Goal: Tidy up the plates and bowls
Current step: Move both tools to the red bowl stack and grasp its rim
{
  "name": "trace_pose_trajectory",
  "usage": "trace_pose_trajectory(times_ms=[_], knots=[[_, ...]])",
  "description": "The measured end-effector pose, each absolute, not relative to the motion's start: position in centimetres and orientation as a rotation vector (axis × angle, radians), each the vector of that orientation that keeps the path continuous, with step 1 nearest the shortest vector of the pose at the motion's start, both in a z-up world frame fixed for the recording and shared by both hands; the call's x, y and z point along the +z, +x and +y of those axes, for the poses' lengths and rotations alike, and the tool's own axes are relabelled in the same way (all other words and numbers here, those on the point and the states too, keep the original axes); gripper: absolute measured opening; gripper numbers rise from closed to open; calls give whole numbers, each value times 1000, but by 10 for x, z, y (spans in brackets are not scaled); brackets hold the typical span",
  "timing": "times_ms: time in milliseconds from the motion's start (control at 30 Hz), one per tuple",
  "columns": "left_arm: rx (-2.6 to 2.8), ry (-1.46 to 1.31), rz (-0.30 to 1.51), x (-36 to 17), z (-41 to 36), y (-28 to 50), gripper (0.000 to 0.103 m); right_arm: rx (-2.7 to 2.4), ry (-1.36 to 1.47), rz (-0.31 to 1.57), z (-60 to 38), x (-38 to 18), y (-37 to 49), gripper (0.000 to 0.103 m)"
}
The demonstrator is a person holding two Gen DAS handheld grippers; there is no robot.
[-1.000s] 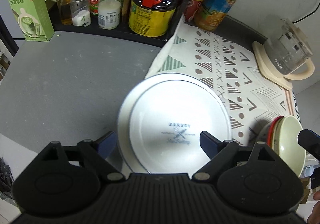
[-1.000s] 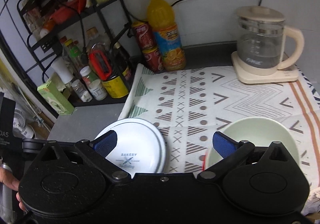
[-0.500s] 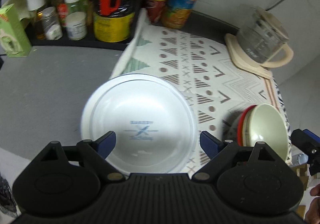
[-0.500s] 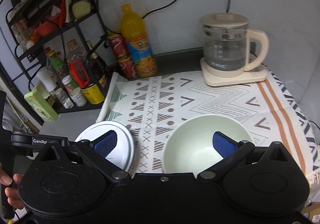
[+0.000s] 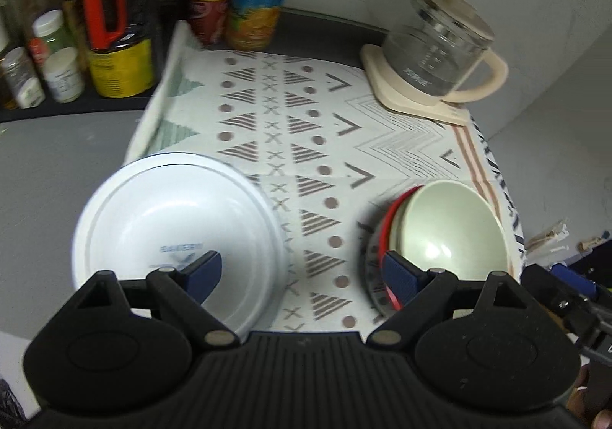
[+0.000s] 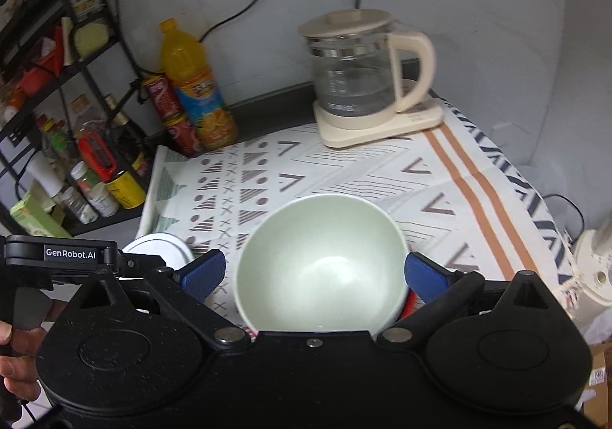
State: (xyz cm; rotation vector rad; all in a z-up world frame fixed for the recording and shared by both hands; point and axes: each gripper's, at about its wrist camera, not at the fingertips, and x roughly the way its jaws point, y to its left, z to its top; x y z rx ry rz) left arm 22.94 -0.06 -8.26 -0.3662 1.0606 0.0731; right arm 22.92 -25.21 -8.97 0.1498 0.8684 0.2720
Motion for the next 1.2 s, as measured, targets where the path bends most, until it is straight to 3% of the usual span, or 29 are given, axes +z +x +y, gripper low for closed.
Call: trace_pose_trajectory(times_ms=[833, 933, 1033, 1133, 1200], knots=[[-165, -239, 1143, -125, -68, 277, 87, 50, 291, 981, -292, -144, 232, 99], [-165, -234, 1166, -134, -70, 279, 87, 37, 301, 1003, -292, -151, 233, 95], [-178, -233, 1178, -141, -71, 281, 86, 32, 308, 1024, -291, -159, 234, 86], [-190, -235, 1197, -147, -72, 285, 79, 23, 323, 1041, -290, -165, 235, 81], [-186, -251, 1216, -153, -71, 288, 69, 15, 329, 1054, -291, -168, 236, 75]])
